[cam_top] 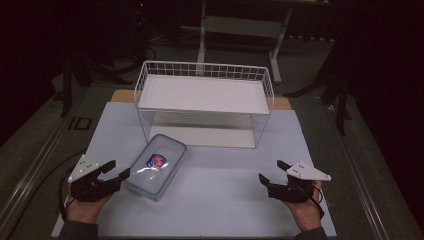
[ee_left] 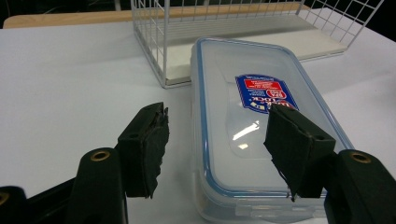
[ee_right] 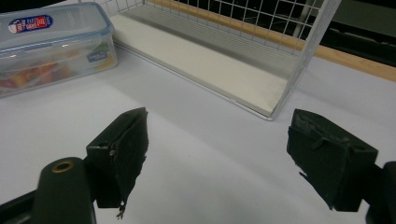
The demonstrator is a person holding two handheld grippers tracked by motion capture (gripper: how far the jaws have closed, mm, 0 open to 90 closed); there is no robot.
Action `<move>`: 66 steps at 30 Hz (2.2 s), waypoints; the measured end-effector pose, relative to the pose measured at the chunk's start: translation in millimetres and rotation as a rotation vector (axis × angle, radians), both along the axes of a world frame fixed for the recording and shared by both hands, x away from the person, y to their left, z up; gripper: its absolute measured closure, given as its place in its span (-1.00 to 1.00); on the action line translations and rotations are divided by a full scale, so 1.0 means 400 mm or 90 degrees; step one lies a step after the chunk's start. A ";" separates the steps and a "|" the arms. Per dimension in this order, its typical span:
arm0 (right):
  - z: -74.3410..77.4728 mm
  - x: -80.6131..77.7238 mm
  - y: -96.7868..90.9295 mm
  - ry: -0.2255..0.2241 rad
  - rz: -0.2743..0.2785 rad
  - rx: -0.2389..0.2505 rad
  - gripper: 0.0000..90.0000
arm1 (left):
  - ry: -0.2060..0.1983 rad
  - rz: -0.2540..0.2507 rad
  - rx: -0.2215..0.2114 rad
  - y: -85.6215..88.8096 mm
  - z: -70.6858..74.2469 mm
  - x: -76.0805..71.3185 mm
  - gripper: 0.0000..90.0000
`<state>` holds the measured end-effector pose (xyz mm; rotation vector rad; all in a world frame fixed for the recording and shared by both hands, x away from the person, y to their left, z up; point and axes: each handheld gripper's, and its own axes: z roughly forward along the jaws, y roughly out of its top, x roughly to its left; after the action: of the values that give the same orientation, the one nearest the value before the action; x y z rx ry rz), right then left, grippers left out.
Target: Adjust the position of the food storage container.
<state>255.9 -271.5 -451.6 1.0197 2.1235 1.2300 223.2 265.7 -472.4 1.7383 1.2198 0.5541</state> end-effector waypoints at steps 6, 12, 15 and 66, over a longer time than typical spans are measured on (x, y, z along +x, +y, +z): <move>-0.003 0.000 0.000 0.001 0.002 -0.003 -0.55 | -0.002 0.007 0.007 -0.003 0.002 0.004 -0.10; -0.005 -0.001 0.003 0.002 0.004 -0.006 -0.55 | -0.016 0.025 0.016 -0.009 0.018 0.014 -0.04; -0.004 -0.001 0.003 0.001 0.003 -0.005 -0.55 | -0.022 0.025 0.029 -0.017 0.028 0.025 0.02; -0.010 0.001 -0.003 0.008 0.011 -0.009 -0.54 | 0.116 -0.184 0.070 -0.277 -0.031 0.264 1.00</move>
<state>256.3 -272.7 -455.7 1.0078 2.1525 1.2178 328.7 155.1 -484.8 2.0518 1.0506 0.3011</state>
